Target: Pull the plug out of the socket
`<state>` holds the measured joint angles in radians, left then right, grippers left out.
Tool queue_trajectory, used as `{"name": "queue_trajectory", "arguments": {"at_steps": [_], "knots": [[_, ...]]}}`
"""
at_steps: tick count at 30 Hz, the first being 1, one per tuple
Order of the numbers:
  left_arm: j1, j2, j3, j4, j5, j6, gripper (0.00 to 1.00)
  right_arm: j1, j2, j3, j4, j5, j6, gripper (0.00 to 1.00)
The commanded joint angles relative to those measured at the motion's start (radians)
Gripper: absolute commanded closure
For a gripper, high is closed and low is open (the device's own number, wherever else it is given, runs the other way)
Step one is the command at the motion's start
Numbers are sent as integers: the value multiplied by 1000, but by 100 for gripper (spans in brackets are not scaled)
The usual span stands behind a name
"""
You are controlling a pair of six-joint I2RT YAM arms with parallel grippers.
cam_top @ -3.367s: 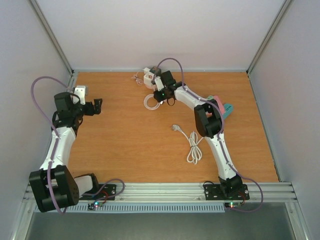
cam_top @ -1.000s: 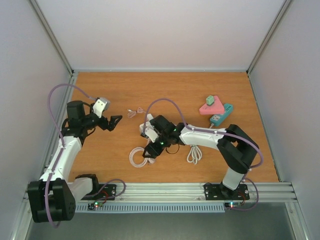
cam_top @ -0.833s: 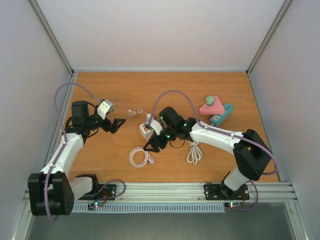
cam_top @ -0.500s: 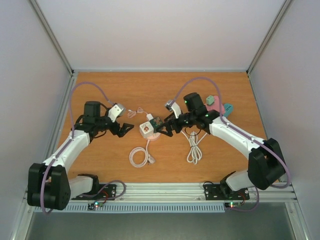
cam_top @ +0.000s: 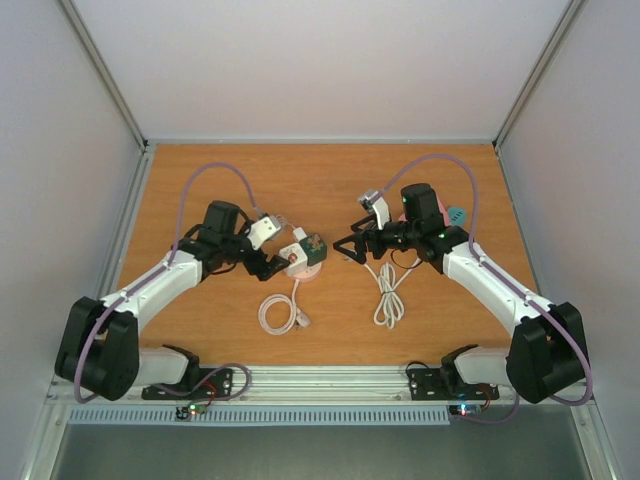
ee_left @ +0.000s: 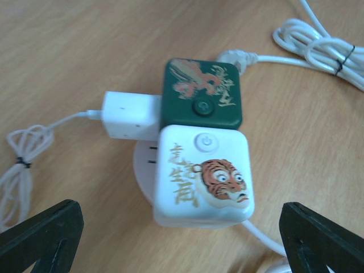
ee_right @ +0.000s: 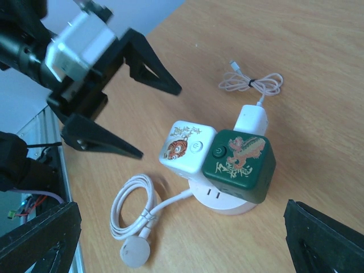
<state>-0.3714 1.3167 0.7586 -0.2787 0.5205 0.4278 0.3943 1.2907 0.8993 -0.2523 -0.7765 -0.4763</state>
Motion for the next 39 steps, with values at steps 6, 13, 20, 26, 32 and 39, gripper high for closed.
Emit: {"name": "queue_trajectory", "arguments": {"at_steps": [6,13,20,26,32,39], "knots": [[-110,72,47,57,-159,-17,5,-3,-15,-3,40,-29,15,1],[-147,127,64,77,-236,-21,16,-3,-13,-4,36,-30,13,1],[-149,153,62,105,-245,-33,27,-3,-7,-6,35,-26,11,2],[-148,158,54,102,-210,-32,39,-3,-1,-8,35,-21,4,2],[-148,124,27,76,-149,24,53,-3,13,-4,-8,-23,-70,1],[-139,86,0,-1,-15,159,60,-2,8,-16,-81,-68,-220,2]]}}
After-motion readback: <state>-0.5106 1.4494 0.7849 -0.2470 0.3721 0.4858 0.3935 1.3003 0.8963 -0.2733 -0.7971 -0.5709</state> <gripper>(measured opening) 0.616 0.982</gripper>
